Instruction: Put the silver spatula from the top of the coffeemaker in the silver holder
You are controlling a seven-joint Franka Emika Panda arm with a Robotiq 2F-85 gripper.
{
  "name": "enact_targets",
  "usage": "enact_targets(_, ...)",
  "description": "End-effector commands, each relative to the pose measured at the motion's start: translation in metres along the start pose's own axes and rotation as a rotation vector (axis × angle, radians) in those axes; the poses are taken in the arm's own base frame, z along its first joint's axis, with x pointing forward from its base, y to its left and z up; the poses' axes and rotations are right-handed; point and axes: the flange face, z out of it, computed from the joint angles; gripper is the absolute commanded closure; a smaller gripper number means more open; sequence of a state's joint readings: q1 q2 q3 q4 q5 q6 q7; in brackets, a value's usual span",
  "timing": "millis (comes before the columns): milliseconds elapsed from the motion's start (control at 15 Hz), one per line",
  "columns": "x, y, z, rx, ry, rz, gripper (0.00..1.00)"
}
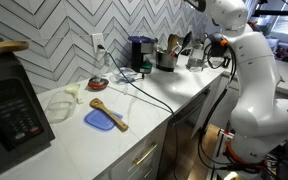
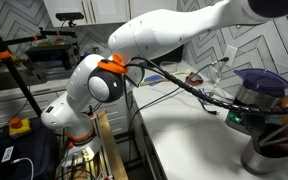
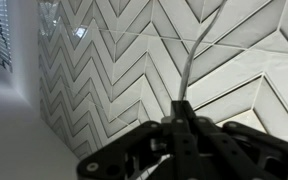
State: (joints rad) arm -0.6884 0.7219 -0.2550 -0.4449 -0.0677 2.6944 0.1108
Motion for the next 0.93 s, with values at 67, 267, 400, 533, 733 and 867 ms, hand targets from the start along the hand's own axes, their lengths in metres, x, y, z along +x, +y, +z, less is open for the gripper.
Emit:
enact_targets(67, -0.012, -0.051, 0.004, 0.058, -0.016, -0.054, 0.99)
enact_targets(267, -0.012, -0.061, 0.002, 0.082, -0.023, -0.032, 0.98)
enact_targets(400, -0.013, -0.069, 0.002, 0.092, -0.027, -0.035, 0.98)
enact_targets(533, -0.022, -0.073, 0.008, 0.086, -0.066, -0.085, 0.99)
enact_targets(733, -0.044, -0.078, 0.022, 0.055, -0.116, -0.164, 0.99)
enact_targets(867, -0.058, -0.081, 0.031, 0.025, -0.149, -0.174, 0.99)
